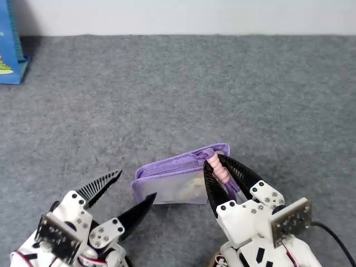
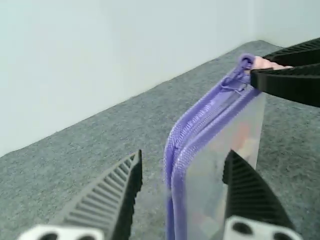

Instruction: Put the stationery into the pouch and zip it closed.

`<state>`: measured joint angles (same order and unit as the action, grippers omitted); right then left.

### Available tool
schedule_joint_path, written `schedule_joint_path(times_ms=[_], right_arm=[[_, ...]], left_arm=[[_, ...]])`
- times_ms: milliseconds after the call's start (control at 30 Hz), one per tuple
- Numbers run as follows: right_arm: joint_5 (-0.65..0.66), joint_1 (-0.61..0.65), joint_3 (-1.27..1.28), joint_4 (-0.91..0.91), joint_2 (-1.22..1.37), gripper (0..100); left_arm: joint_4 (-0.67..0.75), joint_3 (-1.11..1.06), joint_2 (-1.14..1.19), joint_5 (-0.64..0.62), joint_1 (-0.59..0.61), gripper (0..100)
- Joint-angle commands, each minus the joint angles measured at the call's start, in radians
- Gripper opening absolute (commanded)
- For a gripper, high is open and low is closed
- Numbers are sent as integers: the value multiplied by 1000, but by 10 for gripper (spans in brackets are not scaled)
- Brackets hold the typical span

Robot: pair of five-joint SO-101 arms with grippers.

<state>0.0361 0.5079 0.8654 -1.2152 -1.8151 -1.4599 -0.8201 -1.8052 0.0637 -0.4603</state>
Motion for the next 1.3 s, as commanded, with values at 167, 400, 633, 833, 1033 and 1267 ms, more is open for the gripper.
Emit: schedule_joint_path(times_ms=[167, 400, 633, 833, 1033, 1267], right_arm=[[-2, 133, -12, -7, -1, 7], [20, 111, -12, -7, -1, 7], [71, -130, -12, 56, -1, 7], [72, -252, -12, 45, -1, 7], [163, -380, -11, 47, -1, 7], [213, -598, 6, 48, 1, 7]], left_arm=[[114, -137, -5, -5, -51, 261], [106, -134, -6, -5, -117, 258], [98, -134, -9, -5, -117, 81], [98, -133, -18, -9, -117, 12], [77, -130, -18, -14, -115, 9], [49, -93, -18, -14, -115, 9]])
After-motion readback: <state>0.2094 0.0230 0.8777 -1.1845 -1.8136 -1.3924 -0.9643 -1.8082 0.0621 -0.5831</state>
